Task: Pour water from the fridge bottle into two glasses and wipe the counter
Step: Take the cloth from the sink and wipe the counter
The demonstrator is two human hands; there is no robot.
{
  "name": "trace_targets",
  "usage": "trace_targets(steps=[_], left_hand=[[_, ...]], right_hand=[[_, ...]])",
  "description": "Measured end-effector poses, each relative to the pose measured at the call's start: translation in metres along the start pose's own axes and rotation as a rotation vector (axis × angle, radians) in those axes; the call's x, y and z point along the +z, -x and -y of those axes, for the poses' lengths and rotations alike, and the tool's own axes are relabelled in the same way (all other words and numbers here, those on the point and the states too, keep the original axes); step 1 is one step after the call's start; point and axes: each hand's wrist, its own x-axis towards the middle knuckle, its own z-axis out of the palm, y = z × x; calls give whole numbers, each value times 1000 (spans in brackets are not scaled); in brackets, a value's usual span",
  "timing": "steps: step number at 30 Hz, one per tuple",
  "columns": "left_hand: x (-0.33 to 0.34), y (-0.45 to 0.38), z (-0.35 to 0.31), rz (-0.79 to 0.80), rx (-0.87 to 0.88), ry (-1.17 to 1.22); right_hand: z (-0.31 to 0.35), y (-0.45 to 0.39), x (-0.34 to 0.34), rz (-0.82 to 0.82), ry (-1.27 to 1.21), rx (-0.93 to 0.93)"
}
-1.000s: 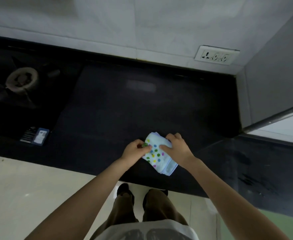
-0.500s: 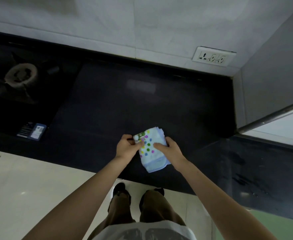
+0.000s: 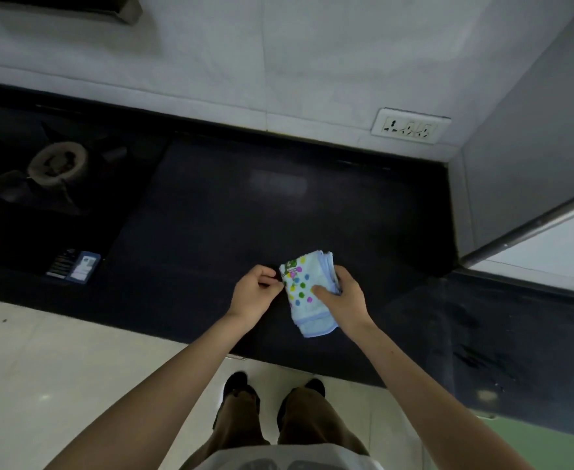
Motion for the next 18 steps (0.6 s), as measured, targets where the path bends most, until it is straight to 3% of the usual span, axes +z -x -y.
trace_targets(steps=[4,9,13,18], left_hand=[[-10,6,-27,27,215,-142],[-22,7,-66,81,412,-238],[-32,8,-89,213,596,-278],[-33,18,-98,464,861,-368]], right_hand=[[21,17,-19,-82,66,-143],[44,49,-41,-175,-52,-271],[57,83,-50,-242,-16,-368],[47,131,-37,-451,197,-407]])
